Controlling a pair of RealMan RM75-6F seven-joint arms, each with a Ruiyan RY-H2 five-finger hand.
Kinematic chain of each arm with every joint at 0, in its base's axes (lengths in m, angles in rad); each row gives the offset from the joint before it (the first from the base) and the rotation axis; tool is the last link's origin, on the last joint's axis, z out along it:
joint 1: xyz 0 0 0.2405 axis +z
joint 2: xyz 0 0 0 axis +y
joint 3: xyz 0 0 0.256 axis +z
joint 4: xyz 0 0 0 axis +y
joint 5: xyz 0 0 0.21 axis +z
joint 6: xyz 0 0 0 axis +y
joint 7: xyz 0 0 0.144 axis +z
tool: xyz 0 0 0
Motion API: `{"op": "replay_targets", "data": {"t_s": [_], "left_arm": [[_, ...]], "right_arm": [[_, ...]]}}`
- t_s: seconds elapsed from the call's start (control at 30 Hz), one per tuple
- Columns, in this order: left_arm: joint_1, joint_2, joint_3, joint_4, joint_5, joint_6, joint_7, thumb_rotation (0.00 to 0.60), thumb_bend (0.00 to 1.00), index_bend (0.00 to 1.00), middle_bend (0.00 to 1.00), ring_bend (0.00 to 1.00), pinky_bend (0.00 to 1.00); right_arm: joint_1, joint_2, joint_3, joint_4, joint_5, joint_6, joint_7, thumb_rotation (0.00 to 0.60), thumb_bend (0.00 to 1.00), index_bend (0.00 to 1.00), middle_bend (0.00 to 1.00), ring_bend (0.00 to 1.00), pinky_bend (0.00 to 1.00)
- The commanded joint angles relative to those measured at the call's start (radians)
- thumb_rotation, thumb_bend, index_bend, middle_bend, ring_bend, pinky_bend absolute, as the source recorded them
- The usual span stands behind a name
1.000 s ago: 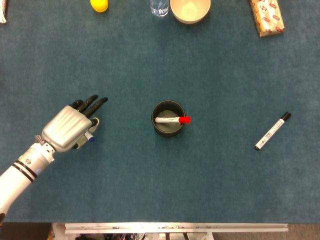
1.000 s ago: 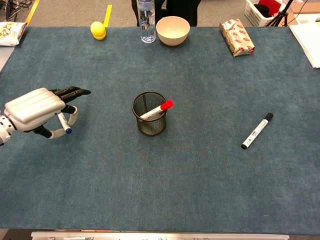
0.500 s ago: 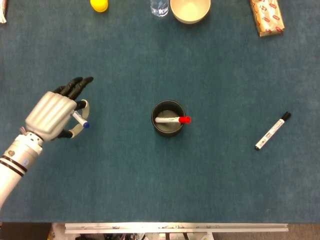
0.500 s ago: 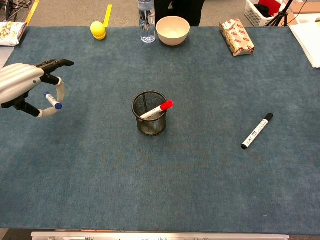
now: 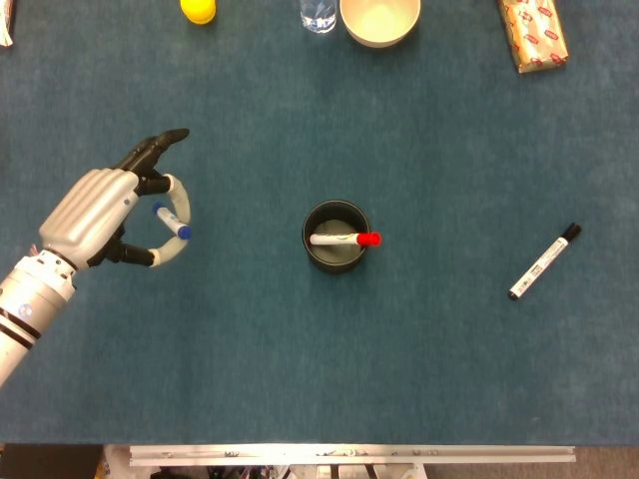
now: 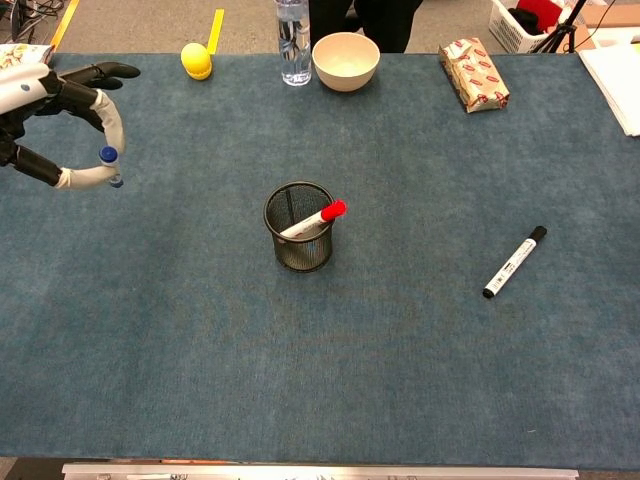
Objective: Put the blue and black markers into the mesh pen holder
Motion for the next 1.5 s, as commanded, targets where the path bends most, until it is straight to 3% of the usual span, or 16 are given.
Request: {"op": "replay_targets", "data": {"t_s": [0.03, 0.43, 0.67, 1.5], "left_arm": [[-0.024, 0.058, -0.019, -0.062, 0.041, -0.035, -0.160, 0.600, 0.31, 0.67, 0.00, 0.02, 0.25], [-0.113, 0.058, -0.070, -0.094, 0.096, -0.096, -0.466, 0.600, 0.31, 0.68, 0.01, 0.02, 0.25], [-0.186, 0.012, -0.101, -0.046, 0.094, -0.150, -0.584, 0.600, 0.31, 0.68, 0.01, 0.02, 0.25], [-0.278, -0.224, -0.123, 0.114, 0.039, -0.169, -0.678, 0.600, 0.31, 0.69, 0.02, 0.02, 0.21]], "right_arm": [[0.002, 0.002, 0.002, -0.005, -0.004, 0.002, -0.001, 0.600, 0.00, 0.41, 0.33, 0.26, 0.30], [0.007, 0.006, 0.003, -0.009, -0.005, 0.000, -0.002, 0.600, 0.00, 0.41, 0.33, 0.26, 0.30], [0.009, 0.008, 0.006, -0.007, -0.012, 0.005, 0.006, 0.600, 0.00, 0.41, 0.33, 0.26, 0.30], [0.010, 0.019, 0.005, 0.002, -0.016, 0.007, 0.025, 0.600, 0.00, 0.41, 0.33, 0.26, 0.30]]}}
